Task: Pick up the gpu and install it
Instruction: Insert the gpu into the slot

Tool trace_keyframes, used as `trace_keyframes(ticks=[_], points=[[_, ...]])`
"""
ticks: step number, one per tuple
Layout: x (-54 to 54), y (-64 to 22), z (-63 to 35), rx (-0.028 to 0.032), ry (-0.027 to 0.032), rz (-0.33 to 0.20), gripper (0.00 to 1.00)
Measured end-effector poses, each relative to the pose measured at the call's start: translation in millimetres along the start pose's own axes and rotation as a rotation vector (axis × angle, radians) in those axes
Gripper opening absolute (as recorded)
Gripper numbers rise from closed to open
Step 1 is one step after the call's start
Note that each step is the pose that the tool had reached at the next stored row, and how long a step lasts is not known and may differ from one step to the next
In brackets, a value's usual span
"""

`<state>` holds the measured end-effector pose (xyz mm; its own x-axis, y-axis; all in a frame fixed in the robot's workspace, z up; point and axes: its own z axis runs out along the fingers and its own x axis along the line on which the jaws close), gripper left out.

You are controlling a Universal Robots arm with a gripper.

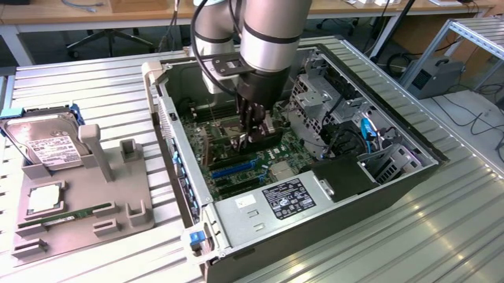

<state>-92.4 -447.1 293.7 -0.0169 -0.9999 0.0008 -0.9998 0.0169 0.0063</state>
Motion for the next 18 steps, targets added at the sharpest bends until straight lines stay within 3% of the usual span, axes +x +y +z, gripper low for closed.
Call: trace_keyframes(ticks=[18], points=[[4.0, 8.6, 3.6, 0.0000, 0.0001, 0.000, 0.27]])
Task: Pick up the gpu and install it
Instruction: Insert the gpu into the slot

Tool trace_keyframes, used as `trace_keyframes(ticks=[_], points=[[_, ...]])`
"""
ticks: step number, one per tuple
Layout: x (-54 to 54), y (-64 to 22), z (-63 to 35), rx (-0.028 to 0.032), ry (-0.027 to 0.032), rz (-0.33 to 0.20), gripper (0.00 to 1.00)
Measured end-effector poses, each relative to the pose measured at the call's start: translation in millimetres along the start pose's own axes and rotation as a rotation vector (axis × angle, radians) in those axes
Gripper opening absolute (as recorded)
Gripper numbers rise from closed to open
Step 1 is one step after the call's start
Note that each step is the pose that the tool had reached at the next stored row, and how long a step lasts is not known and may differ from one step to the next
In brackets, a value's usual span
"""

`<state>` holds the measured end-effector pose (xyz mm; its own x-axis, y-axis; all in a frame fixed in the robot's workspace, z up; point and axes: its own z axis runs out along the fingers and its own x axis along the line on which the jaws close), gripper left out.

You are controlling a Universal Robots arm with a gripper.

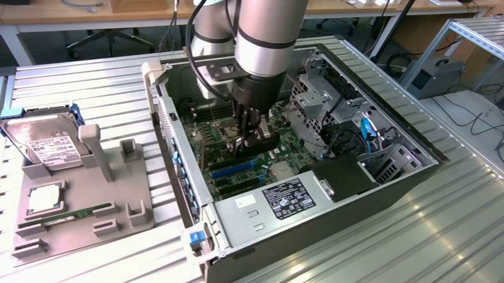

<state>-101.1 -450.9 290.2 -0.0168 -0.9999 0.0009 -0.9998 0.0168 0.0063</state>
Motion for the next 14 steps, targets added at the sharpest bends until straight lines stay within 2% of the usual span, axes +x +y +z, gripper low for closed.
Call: trace_keyframes(ticks=[14], points=[[1.1, 2.7, 1.7, 0.0000, -0.0001, 0.000, 0.27]])
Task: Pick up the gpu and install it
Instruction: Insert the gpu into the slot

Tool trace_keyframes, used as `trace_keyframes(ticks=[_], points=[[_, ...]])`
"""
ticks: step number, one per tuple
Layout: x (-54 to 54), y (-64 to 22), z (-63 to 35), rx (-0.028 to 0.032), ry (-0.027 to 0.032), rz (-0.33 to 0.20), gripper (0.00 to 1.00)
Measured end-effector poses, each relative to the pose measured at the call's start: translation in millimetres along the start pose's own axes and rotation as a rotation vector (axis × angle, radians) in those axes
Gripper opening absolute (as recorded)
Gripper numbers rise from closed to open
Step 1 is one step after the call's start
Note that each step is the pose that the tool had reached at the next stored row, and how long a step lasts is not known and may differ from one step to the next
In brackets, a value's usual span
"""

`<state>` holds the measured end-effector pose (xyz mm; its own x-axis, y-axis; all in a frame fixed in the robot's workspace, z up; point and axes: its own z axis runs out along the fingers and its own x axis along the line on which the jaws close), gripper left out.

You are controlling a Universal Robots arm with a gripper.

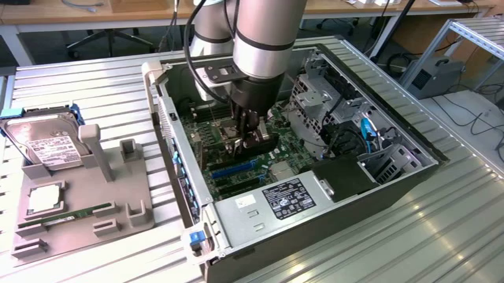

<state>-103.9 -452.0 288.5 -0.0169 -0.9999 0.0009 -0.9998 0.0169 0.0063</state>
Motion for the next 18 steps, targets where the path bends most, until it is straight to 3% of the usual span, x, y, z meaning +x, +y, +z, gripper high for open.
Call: trace_keyframes(ticks=[14, 18], points=[[0.8, 8.3, 3.6, 0.0002, 0.0027, 0.000, 0.27], [0.9, 8.4, 5.1, 0.0002, 0.0089, 0.000, 0.27]])
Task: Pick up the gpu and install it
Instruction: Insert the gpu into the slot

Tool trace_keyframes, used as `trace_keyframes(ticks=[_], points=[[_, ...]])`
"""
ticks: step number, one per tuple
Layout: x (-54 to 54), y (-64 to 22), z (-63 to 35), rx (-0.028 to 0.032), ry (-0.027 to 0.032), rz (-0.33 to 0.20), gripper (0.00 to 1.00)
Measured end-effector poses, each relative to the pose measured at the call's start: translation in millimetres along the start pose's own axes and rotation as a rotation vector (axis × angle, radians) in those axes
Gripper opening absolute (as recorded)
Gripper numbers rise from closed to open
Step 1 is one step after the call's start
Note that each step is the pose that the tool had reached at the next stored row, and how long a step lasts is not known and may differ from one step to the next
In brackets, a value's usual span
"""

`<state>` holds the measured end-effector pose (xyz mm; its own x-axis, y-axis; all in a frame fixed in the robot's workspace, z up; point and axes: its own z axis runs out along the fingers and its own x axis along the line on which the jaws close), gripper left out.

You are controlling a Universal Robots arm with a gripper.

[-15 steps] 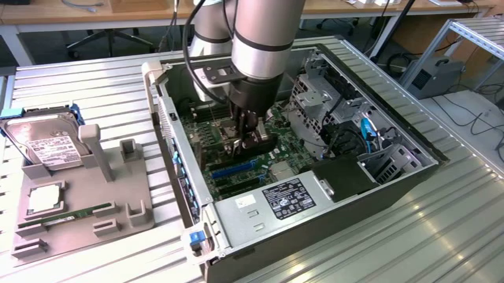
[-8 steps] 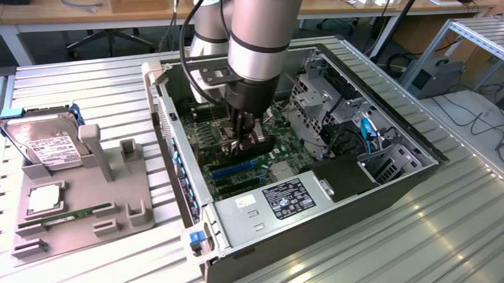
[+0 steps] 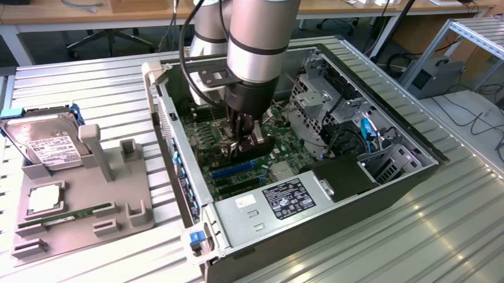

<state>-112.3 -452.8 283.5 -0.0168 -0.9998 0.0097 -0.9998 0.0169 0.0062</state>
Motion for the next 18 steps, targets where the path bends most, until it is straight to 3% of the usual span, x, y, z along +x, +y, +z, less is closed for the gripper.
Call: trace_keyframes(ticks=[6, 10, 18], points=[[0.0, 0.0, 1.1, 0.0003, 0.0138, 0.000, 0.27], [0.0, 0.0, 1.4, 0.0005, 0.0296, 0.000, 0.27], [-1.1, 0.7, 2.3, 0.0004, 0.0331, 0.002, 0.27]])
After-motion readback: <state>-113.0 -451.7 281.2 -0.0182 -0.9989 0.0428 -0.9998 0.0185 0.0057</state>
